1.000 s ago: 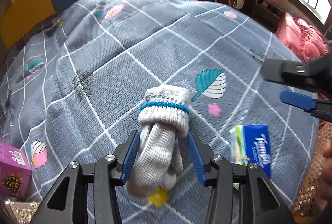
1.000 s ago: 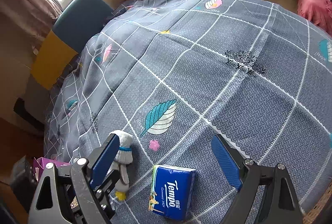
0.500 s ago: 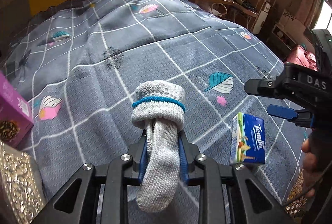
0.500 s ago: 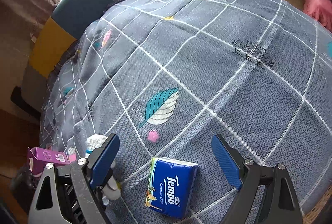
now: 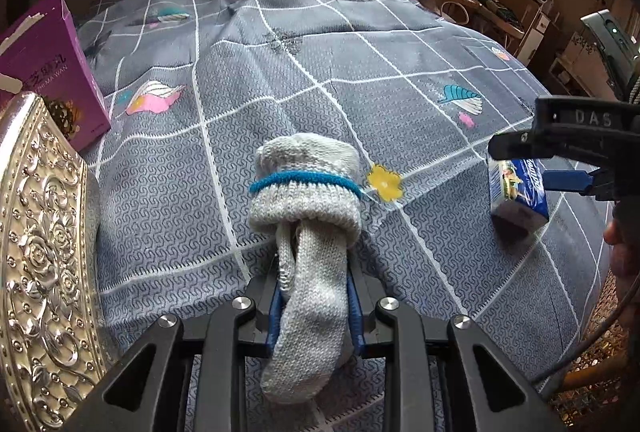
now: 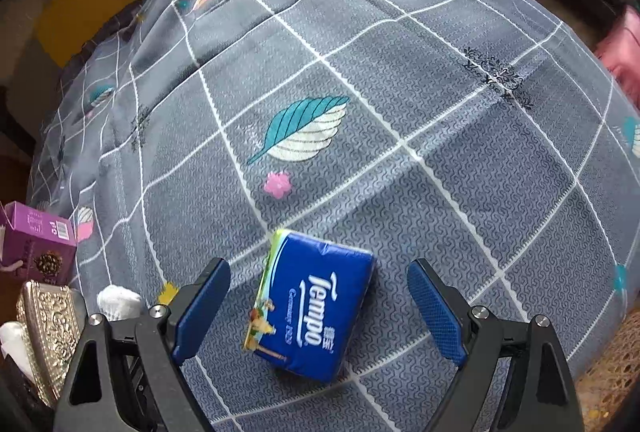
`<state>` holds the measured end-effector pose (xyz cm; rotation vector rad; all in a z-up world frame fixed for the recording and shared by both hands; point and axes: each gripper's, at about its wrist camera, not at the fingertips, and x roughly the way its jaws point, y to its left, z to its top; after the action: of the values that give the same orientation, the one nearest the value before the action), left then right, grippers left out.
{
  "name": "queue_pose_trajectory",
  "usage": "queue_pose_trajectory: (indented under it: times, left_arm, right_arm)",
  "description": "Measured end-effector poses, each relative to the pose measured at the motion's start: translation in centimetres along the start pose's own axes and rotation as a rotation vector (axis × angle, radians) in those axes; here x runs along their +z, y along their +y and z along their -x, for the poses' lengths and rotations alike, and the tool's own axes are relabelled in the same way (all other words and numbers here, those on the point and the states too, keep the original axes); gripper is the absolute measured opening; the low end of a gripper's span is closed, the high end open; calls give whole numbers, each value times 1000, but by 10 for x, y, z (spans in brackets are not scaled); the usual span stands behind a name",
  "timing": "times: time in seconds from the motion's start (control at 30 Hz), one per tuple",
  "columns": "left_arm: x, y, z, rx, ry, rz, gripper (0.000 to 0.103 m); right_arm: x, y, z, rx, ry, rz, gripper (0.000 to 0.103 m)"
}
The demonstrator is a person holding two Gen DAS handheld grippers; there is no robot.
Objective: Organize soft objects
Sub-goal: 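Grasp the blue Tempo tissue pack with the right gripper, then carry the grey sock to the tray and release it from the left gripper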
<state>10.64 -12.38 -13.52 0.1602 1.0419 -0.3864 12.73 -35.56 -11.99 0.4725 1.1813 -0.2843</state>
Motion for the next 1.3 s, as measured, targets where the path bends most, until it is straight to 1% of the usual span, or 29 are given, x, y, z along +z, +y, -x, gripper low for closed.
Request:
queue_pose_trajectory:
  times: [0.03, 0.07, 0.1, 0.13, 0.17, 0.23, 0.27, 0.33, 0.37, 0.4, 0.43, 0.53, 0.6, 0.67, 0.77, 0.9, 0.97, 1.03, 1.13, 1.2, 1.27, 1.3]
  left_arm:
    - [-1, -3, 0, 12, -6, -22, 25]
    - [-2, -5, 0, 20, -12, -35, 25]
    - [-3, -5, 0, 20, -16, -36, 25]
    - [-3, -4, 0, 16, -19, -29, 25]
    - [-3, -3, -1, 11, -19, -22, 25]
    - [-2, -2, 0, 11, -18, -26, 25]
    - [-3, -2, 0, 9, -12, -26, 25]
    - [1, 0, 1, 13, 3, -19, 21]
    - [3, 2, 2, 16, 10, -6, 18]
    - [5, 5, 3, 3, 16, 8, 17]
    - [6, 6, 5, -5, 15, 15, 17]
    - [16, 6, 21, -20, -15, 20, 17]
    - [30, 3, 36, -30, -43, 13, 17]
    - [50, 3, 51, -44, -62, 13, 17]
    - [87, 14, 72, -79, -81, 50, 17]
    - [150, 49, 97, -56, -122, 89, 17]
    - [177, 80, 108, -13, -151, 134, 17]
    - [194, 121, 120, 48, -189, 196, 17]
    - [191, 184, 133, 139, -222, 283, 17]
    - [173, 221, 143, 198, -241, 330, 17]
    - [148, 256, 152, 230, -246, 384, 17]
    - [136, 267, 156, 244, -249, 402, 17]
  right_arm:
    - [-3, 6, -3, -23, 8, 31, 89]
    - [-7, 13, -7, -46, 24, 73, 84]
    - [-11, 22, -12, -79, 50, 126, 60]
    - [-14, 31, -11, -107, 40, 177, 60]
    - [-16, 39, -9, -111, 28, 218, 59]
    - [-15, 52, -5, -87, 8, 258, 58]
    - [-13, 59, -2, -88, -16, 282, 58]
    - [-9, 69, -4, -76, -41, 316, 59]
    - [-8, 72, -9, -62, -30, 323, 59]
    - [-7, 72, -15, -65, -17, 323, 59]
    - [-9, 71, -22, -72, -6, 320, 59]
    - [-11, 69, -24, -67, -3, 320, 59]
    - [-10, 69, -27, -67, 6, 323, 59]
    - [-9, 73, -31, -89, 5, 351, 59]
    - [-12, 73, -30, -94, 2, 359, 59]
    - [-11, 74, -30, -98, -3, 370, 58]
    - [-12, 74, -30, -100, -6, 376, 58]
    - [-13, 75, -30, -100, -9, 382, 58]
    - [-15, 78, -29, -109, -16, 401, 57]
    - [-17, 81, -30, -114, -20, 415, 57]
    - [-18, 84, -29, -119, -23, 425, 57]
    - [-18, 85, -29, -122, -25, 430, 56]
